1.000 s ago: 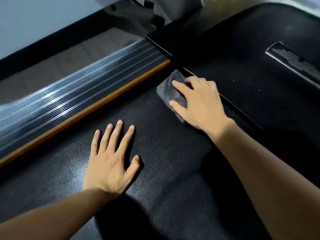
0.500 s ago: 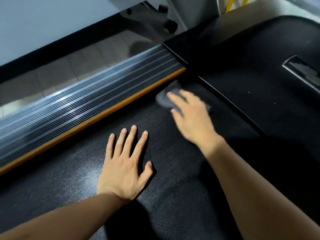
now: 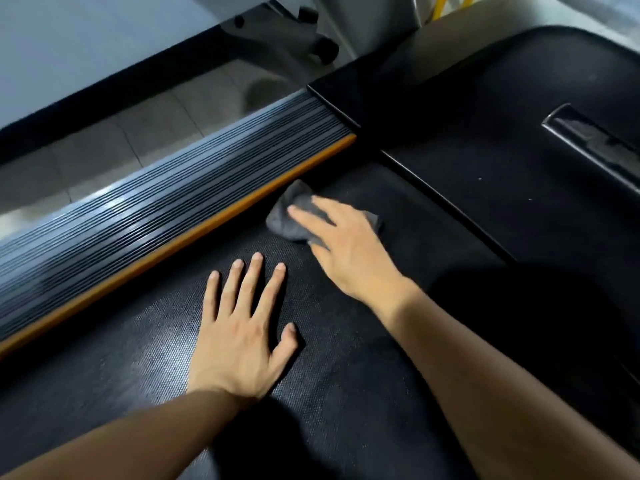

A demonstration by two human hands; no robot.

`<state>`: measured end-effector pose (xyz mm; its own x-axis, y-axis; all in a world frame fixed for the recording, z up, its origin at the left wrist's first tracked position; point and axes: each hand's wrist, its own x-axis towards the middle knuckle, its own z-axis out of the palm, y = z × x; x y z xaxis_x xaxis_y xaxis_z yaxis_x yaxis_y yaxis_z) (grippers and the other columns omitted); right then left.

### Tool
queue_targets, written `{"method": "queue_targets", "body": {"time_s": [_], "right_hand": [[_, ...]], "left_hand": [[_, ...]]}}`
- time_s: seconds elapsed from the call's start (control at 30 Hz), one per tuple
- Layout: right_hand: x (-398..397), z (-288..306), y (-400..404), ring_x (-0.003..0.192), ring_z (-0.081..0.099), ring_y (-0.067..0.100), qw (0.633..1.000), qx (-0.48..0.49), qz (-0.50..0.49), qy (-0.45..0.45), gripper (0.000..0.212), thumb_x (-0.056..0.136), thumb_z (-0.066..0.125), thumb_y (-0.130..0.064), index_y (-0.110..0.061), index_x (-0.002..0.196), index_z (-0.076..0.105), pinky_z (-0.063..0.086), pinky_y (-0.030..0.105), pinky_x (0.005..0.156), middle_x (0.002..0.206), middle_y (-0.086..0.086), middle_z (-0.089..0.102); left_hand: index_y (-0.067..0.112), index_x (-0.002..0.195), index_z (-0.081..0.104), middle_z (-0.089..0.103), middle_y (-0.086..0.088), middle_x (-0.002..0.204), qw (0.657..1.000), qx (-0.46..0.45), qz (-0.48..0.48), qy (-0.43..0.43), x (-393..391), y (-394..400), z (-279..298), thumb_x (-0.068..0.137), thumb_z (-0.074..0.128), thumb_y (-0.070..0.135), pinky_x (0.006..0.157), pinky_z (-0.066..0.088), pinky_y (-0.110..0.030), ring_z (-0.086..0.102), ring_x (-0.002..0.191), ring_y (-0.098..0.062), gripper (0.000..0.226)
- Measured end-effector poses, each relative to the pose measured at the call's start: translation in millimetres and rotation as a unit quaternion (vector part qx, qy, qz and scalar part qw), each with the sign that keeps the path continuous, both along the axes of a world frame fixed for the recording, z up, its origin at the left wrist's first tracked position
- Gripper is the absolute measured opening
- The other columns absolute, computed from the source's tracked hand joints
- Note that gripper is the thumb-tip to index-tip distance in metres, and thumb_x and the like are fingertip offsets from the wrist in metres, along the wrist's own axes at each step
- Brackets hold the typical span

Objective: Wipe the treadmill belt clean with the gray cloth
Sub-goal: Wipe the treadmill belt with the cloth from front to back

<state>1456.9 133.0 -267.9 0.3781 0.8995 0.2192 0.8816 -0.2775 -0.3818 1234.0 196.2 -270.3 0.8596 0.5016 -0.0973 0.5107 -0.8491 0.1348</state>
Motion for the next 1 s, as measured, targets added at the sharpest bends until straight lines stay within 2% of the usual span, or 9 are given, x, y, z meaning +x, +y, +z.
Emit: {"method": "queue_targets", "body": {"time_s": [0.07,0.1,0.23,0.3,0.43,0.53,0.77,0.9,1.0], "right_hand": [[16,7,-6,0.127,0.05,0.034,0.996,-0.033,0.083,-0.021,0.056,0.085,0.055,-0.021,-0.023,0.141,0.054,0.039,0.044,0.11,0.144,0.015,0.05],[30,7,-9,0.127,0.051,0.035,0.997,-0.03,0.066,-0.034,0.056,0.085,0.053,-0.02,-0.023,0.141,0.054,0.04,0.045,0.109,0.144,0.016,0.05],[70,4,-32,0.127,0.048,0.037,0.981,0.002,-0.192,-0.009,0.054,0.09,0.057,-0.014,-0.022,0.143,0.051,0.04,0.051,0.107,0.143,0.016,0.049],[46,2,-25,0.122,0.05,0.04,0.976,0.012,-0.216,-0.018,0.052,0.089,0.058,-0.016,-0.019,0.14,0.053,0.042,0.053,0.104,0.14,0.019,0.05],[-28,0,-11,0.122,0.052,0.036,0.997,0.026,-0.075,-0.019,0.055,0.084,0.059,-0.019,-0.019,0.139,0.055,0.041,0.047,0.105,0.139,0.017,0.052],[-25,1,-14,0.128,0.049,0.03,1.0,-0.007,-0.005,-0.016,0.056,0.086,0.059,-0.018,-0.025,0.142,0.052,0.04,0.044,0.108,0.143,0.011,0.05],[23,2,-17,0.127,0.048,0.037,0.971,0.006,-0.239,-0.022,0.054,0.09,0.058,-0.016,-0.023,0.143,0.051,0.038,0.049,0.108,0.143,0.016,0.048],[-38,0,-6,0.122,0.052,0.035,0.997,0.026,-0.074,-0.021,0.055,0.085,0.058,-0.018,-0.022,0.139,0.055,0.041,0.046,0.105,0.14,0.015,0.052],[-19,1,-11,0.123,0.053,0.032,0.999,-0.009,-0.011,-0.037,0.058,0.083,0.062,-0.014,-0.024,0.14,0.054,0.042,0.045,0.106,0.141,0.013,0.053]], "left_hand": [[0.025,0.162,0.022,0.019,-0.011,0.169,1.0,0.001,-0.001,0.005,0,-1,3,0.091,0.035,0.058,0.124,0.013,-0.059,0.015,0.156,-0.034,0.079],[0.025,0.162,0.021,0.018,-0.011,0.169,1.0,0.0,0.0,0.007,-1,-1,4,0.091,0.035,0.059,0.124,0.012,-0.058,0.014,0.157,-0.034,0.079],[0.027,0.163,0.014,0.011,-0.009,0.171,1.0,-0.004,0.002,0.011,-1,-2,4,0.094,0.031,0.06,0.125,0.007,-0.057,0.006,0.158,-0.031,0.078],[0.028,0.163,0.012,0.009,-0.009,0.171,1.0,0.0,0.003,0.014,-1,-2,3,0.094,0.03,0.06,0.126,0.007,-0.057,0.004,0.158,-0.031,0.078],[0.027,0.162,0.016,0.012,-0.01,0.17,1.0,-0.005,0.005,0.016,-1,0,2,0.092,0.033,0.06,0.125,0.008,-0.057,0.008,0.158,-0.033,0.079],[0.028,0.162,0.015,0.012,-0.009,0.171,1.0,-0.008,0.007,0.013,-2,0,2,0.093,0.032,0.06,0.125,0.006,-0.057,0.006,0.158,-0.032,0.078],[0.027,0.162,0.017,0.014,-0.009,0.17,1.0,-0.005,0.008,-0.004,-2,0,2,0.092,0.034,0.058,0.126,0.006,-0.056,0.007,0.158,-0.032,0.078],[0.026,0.162,0.018,0.014,-0.01,0.17,1.0,-0.004,0.006,0.004,-2,-1,1,0.092,0.035,0.059,0.126,0.006,-0.057,0.008,0.157,-0.033,0.079],[0.026,0.162,0.019,0.014,-0.01,0.17,1.0,-0.006,0.005,-0.002,-2,-1,2,0.092,0.034,0.059,0.126,0.005,-0.056,0.008,0.157,-0.033,0.078]]}}
